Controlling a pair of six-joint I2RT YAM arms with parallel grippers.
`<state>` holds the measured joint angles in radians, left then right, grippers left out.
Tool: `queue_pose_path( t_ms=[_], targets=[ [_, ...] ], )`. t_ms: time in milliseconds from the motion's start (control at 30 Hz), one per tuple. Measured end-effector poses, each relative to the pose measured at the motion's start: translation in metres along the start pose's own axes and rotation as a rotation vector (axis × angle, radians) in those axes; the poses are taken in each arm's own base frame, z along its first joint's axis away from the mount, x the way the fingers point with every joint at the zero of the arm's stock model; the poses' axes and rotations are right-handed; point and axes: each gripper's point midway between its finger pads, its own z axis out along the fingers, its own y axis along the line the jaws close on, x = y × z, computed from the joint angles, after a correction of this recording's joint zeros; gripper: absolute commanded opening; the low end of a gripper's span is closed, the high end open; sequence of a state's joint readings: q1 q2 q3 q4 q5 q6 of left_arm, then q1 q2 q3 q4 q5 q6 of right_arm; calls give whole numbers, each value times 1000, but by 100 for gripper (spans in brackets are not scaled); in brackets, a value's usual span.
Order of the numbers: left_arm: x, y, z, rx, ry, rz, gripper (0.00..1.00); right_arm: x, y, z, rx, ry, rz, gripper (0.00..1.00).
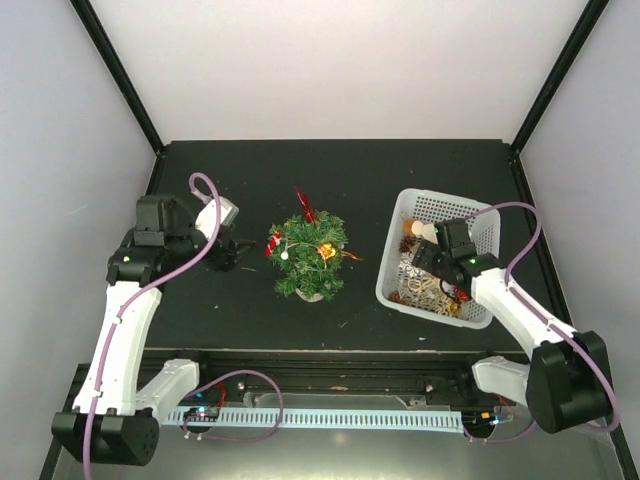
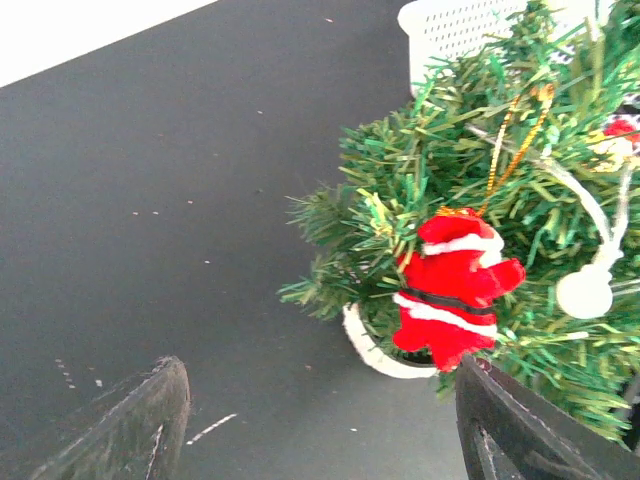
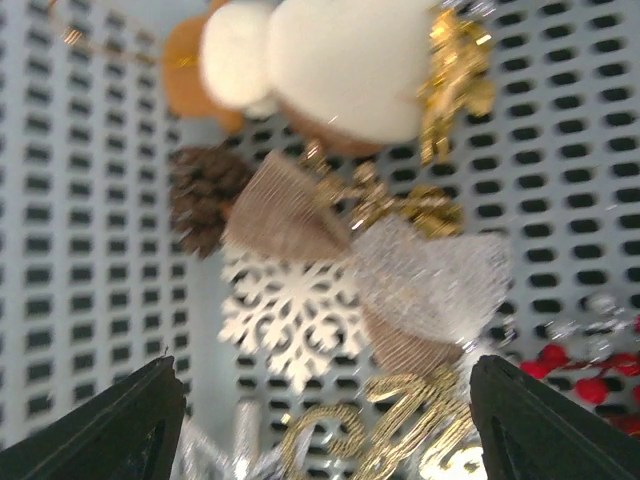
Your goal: Decorate the small christmas tree
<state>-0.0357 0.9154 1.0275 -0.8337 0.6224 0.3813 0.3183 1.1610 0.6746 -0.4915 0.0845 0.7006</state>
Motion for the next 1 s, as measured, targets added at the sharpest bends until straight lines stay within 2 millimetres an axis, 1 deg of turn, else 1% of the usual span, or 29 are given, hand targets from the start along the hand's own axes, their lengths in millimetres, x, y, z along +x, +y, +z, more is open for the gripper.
queue_pose_path(
  t_ms=[167,300,367,467,600,700,767,833,967,1000],
  targets=[
    [1,-5,-5,52,0,-54,74,-26,-25,13,89,-37,105,78],
    [3,-11,-8,70,-24,-72,74,-51,-34,29,145,-51,166,75],
    [5,-16,-9,84,-37,-78,74,-61,-38,38,171,-61,189,74],
    [7,-23,-12,99,-51,-78,74,-66,-44,54,214,-54,210,72],
    [6,-26,-14,106,-66,-72,74,-66,-49,78,258,-23,223,67],
    [9,-27,-14,112,-64,-76,74,-61,-54,88,279,-2,230,59],
    [10,-28,-13,116,-63,-78,74,-59,-56,91,284,0,235,51],
    [12,-28,-12,120,-61,-81,74,-61,-56,93,283,-5,232,39],
    [14,-30,-11,128,-60,-85,75,-66,-55,93,274,-24,250,24],
    [14,-30,-11,131,-62,-84,74,-66,-56,93,274,-26,249,21]
  ],
)
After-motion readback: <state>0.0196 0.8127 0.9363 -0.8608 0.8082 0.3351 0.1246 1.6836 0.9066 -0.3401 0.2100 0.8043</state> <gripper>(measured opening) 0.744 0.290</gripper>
